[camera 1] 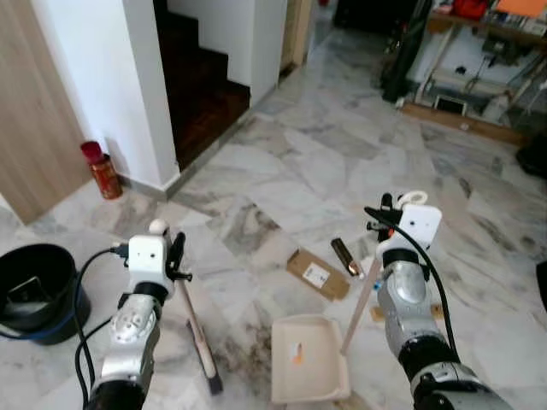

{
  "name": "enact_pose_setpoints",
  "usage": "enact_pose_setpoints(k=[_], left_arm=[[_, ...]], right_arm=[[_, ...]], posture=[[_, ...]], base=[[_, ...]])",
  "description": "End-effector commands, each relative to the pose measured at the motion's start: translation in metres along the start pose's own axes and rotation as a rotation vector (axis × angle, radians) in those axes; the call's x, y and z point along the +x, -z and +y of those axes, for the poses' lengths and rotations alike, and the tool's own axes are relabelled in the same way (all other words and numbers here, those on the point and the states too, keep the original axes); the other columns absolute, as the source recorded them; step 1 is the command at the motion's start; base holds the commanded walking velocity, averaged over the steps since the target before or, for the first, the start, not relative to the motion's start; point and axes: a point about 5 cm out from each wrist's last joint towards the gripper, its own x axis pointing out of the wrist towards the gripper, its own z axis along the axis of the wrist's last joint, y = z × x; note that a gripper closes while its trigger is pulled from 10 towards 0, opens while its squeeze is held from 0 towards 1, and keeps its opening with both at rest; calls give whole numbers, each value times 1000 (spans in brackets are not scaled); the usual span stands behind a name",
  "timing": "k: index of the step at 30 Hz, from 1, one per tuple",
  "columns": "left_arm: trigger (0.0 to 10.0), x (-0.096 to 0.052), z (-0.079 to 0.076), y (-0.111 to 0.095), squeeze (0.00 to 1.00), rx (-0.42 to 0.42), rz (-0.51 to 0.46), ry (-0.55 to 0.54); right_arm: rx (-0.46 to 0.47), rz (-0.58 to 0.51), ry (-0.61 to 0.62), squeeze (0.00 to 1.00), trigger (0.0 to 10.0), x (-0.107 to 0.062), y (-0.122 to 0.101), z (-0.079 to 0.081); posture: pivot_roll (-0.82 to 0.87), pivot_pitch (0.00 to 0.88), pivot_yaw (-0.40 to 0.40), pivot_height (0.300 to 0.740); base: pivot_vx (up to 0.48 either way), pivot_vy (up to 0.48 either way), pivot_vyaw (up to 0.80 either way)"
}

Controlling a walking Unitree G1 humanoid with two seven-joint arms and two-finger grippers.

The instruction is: Sweep floor

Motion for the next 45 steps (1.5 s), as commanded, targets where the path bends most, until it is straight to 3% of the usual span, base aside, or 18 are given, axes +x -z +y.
enact_pose_setpoints(k=[1, 5, 7, 9, 10, 12, 16, 29, 39, 45], left_arm=[[10000, 5, 1, -8, 0, 12, -37, 12], [10000, 3, 6, -6, 0, 23, -29, 12], [10000, 1, 11, -3, 0, 36, -8, 13], [10000, 1, 13, -4, 0, 50, -7, 11], [10000, -1, 20, -10, 0, 67, -31, -11], [10000, -4, 26, -15, 0, 77, -50, -25], [10000, -10, 31, -10, 0, 80, -34, -36], [10000, -9, 15, 0, 0, 47, 6, 6], [10000, 2, 8, -1, 0, 27, 6, 39], [10000, 6, 7, -2, 0, 28, 6, 56]], right_arm=[[18, -14, 6, 0, 10000, 3, -3, 1], [23, 23, 11, 0, 10000, -2, 5, 1], [35, 59, 25, 0, 10000, -7, 14, -1], [40, 73, 30, 0, 10000, -9, 18, -2], [49, 100, 17, 0, 10000, -11, 22, 0], [46, 112, -12, 0, 10000, -11, 23, 5], [48, 102, -21, 0, 10000, -6, 18, 9], [43, 73, 28, 0, 10000, -2, 14, -7], [23, 76, 64, 0, 10000, -9, 19, -21], [29, 82, 66, 0, 10000, -10, 21, -19]], posture=[[162, 0, -81, 740], [179, 0, -78, 740], [312, 0, -93, 740], [338, 0, -103, 740], [469, 0, -167, 740], [489, 0, -182, 740], [445, 0, -154, 740], [260, 0, -86, 740], [196, 0, -51, 740], [180, 0, -43, 740]], base=[[0, 0, 0], [0, 0, 0], [0, 0, 0], [0, 0, 0], [0, 0, 0], [0, 0, 0], [0, 0, 0], [0, 0, 0], [0, 0, 0], [0, 0, 0]])
